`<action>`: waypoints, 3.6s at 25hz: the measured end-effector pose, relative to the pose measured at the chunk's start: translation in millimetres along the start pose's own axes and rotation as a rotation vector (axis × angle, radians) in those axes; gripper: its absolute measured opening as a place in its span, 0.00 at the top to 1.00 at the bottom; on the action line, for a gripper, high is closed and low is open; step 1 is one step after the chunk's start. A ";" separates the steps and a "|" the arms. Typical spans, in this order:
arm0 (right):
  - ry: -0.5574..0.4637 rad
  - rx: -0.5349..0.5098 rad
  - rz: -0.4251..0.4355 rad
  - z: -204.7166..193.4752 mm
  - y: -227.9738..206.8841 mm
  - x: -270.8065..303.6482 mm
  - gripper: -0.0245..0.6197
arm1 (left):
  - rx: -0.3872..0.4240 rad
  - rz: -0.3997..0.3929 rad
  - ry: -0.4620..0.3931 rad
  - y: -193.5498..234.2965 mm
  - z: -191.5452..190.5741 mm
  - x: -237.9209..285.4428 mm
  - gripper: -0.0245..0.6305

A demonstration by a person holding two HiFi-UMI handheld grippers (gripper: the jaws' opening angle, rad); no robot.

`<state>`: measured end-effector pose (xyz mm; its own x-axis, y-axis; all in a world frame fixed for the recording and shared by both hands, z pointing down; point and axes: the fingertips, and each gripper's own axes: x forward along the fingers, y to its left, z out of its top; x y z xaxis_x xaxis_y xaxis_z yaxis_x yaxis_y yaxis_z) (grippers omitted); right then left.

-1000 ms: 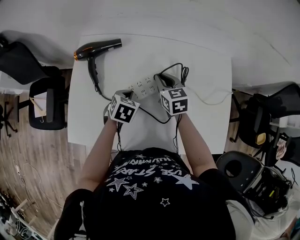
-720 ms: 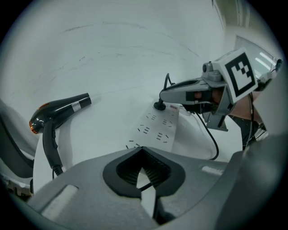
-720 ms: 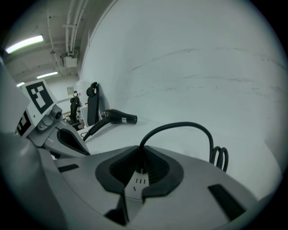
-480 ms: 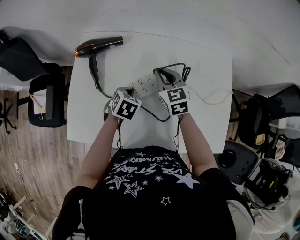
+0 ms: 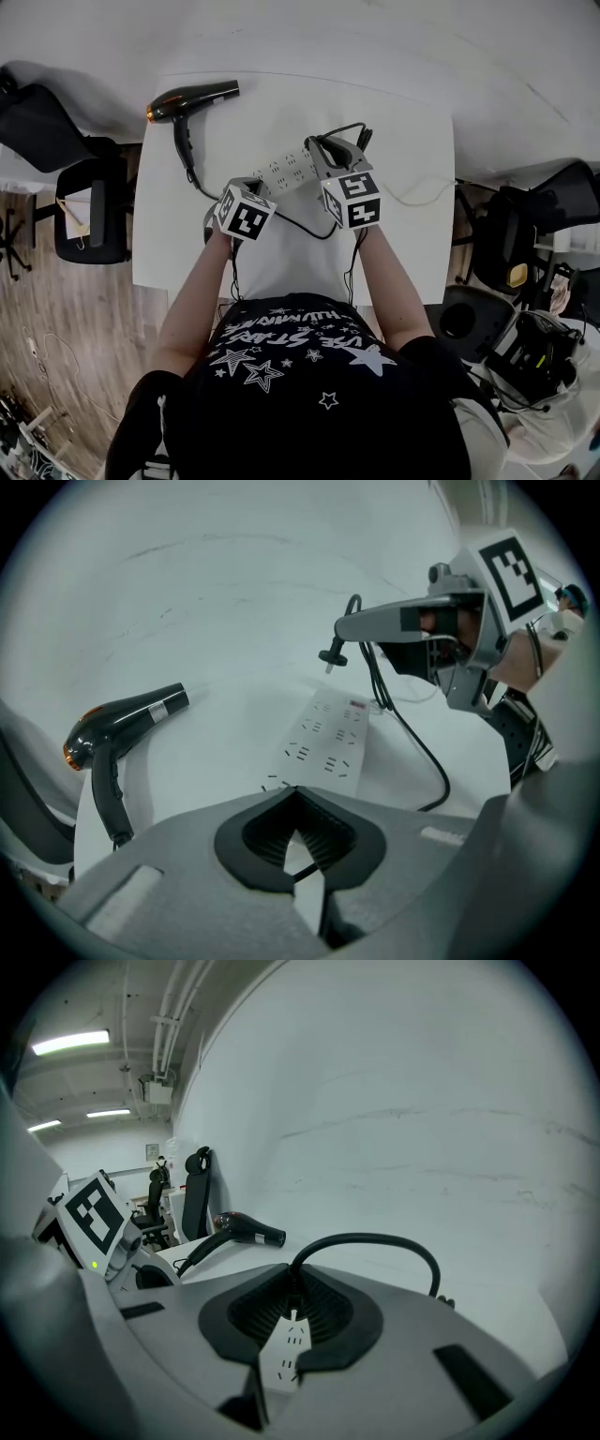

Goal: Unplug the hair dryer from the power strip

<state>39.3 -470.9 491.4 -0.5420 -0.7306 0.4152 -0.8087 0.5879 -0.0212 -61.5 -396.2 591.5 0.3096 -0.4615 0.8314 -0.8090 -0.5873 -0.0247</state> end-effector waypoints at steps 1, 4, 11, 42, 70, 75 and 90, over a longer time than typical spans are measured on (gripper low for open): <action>-0.003 0.008 -0.003 0.4 -0.7 -2.9 0.88 | 0.012 -0.011 -0.004 -0.7 -0.1 0.3 0.95; -0.012 0.014 -0.009 2.2 -0.2 -12.4 0.88 | 0.029 -0.047 -0.011 -1.5 0.4 0.3 0.95; -0.014 0.019 -0.020 11.0 3.0 -24.0 0.88 | 0.004 -0.013 -0.049 13.8 13.3 -9.2 0.95; -0.086 0.059 -0.096 4.8 97.2 -156.7 0.88 | -0.120 -0.033 -0.384 -50.0 -46.6 -167.7 0.95; -0.015 0.084 -0.188 -85.7 203.7 -275.3 0.88 | -0.132 -0.210 -0.423 -147.5 -162.6 -229.0 0.95; -0.017 0.079 -0.196 -86.1 195.6 -284.5 0.88 | -0.128 -0.215 -0.439 -153.4 -154.6 -231.5 0.95; -0.051 0.120 -0.115 -107.7 207.3 -326.8 0.88 | -0.156 -0.167 -0.466 -204.1 -159.3 -247.2 0.95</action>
<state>73.4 -72.8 449.2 -0.4530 -0.8090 0.3744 -0.8857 0.4562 -0.0860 -52.6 -56.4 479.5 0.6013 -0.6380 0.4810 -0.7837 -0.5881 0.1997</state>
